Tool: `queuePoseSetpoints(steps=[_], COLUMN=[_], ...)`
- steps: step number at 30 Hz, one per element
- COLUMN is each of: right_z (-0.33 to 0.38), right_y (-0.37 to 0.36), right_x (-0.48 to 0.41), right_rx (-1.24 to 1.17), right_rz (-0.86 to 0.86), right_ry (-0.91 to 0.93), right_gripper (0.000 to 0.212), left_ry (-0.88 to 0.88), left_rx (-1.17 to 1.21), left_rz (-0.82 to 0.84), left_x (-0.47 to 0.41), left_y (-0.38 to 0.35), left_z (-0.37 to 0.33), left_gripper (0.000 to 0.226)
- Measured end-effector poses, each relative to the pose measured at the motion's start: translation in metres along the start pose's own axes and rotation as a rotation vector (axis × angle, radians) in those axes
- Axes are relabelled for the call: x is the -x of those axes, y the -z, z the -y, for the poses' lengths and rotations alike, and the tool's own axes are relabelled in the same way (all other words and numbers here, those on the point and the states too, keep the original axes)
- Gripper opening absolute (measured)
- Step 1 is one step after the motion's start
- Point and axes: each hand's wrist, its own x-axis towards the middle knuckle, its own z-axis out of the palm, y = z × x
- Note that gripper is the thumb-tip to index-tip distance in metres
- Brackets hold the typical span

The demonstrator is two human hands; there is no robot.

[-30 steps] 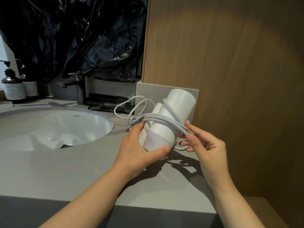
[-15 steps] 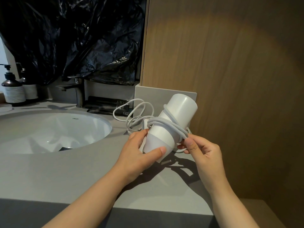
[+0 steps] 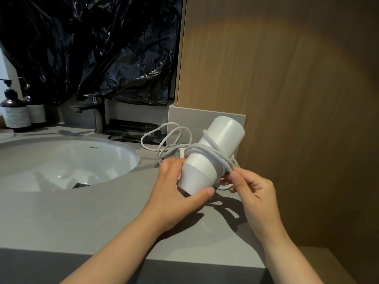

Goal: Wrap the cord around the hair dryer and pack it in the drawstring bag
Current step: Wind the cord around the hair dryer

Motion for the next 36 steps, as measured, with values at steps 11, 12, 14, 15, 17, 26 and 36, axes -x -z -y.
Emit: queuePoseSetpoints(steps=[11, 12, 14, 15, 17, 26, 36], right_z=[0.0, 0.001, 0.001, 0.001, 0.0, -0.009, -0.005], right_y=[-0.002, -0.002, -0.002, -0.001, -0.001, -0.003, -0.006], right_x=[-0.001, -0.001, -0.002, -0.003, -0.005, -0.007, -0.009], right_rx=[0.016, 0.007, -0.003, -0.006, -0.001, 0.124, -0.04], right_rz=[0.001, -0.003, -0.015, -0.02, -0.017, 0.035, 0.135], right_ry=[0.026, 0.023, 0.003, -0.021, -0.085, -0.223, -0.202], right_gripper=[0.033, 0.033, 0.032, 0.033, 0.035, 0.062, 0.024], left_ry=[0.068, 0.072, 0.086, 0.098, 0.12, 0.227, 0.233], left_rx=[0.39, 0.406, 0.452, 0.485, 0.547, 0.837, 0.866], left_rz=[-0.111, -0.109, -0.098, -0.091, -0.069, -0.023, 0.016], left_x=[-0.004, -0.005, -0.005, -0.006, -0.005, -0.008, -0.007], left_y=[0.003, 0.003, 0.002, 0.002, 0.002, 0.003, 0.003], left_z=[-0.001, 0.0, 0.0, 0.0, 0.0, 0.001, -0.001], left_gripper=[0.045, 0.046, 0.052, 0.054, 0.056, 0.064, 0.048])
